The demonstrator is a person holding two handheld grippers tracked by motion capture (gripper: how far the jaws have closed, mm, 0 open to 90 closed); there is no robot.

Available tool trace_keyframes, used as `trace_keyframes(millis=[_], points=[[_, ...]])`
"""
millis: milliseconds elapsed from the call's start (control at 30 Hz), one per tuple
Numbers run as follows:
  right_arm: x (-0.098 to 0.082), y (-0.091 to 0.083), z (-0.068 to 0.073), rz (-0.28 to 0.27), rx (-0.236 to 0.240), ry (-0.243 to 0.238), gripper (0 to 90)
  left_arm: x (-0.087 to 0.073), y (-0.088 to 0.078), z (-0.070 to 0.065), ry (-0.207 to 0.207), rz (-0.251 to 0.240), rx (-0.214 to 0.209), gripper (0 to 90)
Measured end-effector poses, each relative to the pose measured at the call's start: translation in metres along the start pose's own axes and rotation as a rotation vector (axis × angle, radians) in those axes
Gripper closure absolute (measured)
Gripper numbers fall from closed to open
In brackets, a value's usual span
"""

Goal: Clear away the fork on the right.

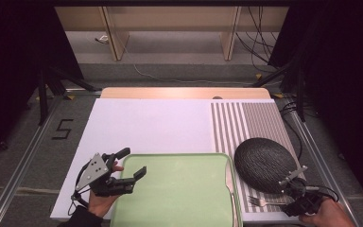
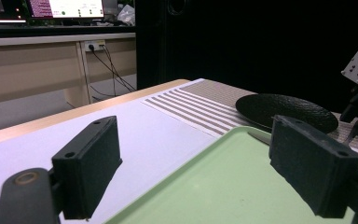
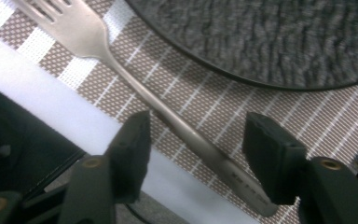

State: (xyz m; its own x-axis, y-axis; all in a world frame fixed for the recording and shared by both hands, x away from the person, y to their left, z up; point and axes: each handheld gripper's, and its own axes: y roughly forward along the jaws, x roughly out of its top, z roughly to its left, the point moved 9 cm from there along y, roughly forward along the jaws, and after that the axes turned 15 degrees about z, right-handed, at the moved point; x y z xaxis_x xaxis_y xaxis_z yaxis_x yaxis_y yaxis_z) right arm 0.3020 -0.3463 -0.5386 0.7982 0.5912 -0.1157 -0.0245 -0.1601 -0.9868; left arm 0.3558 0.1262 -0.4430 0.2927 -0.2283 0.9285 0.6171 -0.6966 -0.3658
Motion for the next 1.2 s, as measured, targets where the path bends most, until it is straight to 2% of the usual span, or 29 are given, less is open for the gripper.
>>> trace_keyframes(millis=[100, 300, 633, 700, 1067, 1200], points=[[0.001, 0.001, 0.001, 0.018, -0.005, -0.02, 49.8, 0.0, 0.0, 0.0, 0.0, -0.001, 0.0, 16.3], [0.003, 0.001, 0.003, 0.033, -0.022, -0.091, 57.5, 0.0, 0.0, 0.0, -0.001, 0.0, -0.001, 16.3], [0.005, 0.0, 0.008, 0.06, -0.023, -0.154, 67.3, 0.0, 0.0, 0.0, 0.0, 0.0, 0.0, 16.3], [0.005, 0.0, 0.009, 0.064, -0.026, -0.15, 69.2, 0.0, 0.0, 0.0, 0.001, -0.001, 0.0, 16.3], [0.006, 0.0, 0.016, 0.113, -0.101, -0.293, 78.6, 0.0, 0.0, 0.0, 0.002, -0.001, 0.0, 16.3], [0.006, 0.0, 0.017, 0.122, -0.114, -0.32, 80.1, 0.0, 0.0, 0.0, 0.002, 0.0, 0.0, 16.2]])
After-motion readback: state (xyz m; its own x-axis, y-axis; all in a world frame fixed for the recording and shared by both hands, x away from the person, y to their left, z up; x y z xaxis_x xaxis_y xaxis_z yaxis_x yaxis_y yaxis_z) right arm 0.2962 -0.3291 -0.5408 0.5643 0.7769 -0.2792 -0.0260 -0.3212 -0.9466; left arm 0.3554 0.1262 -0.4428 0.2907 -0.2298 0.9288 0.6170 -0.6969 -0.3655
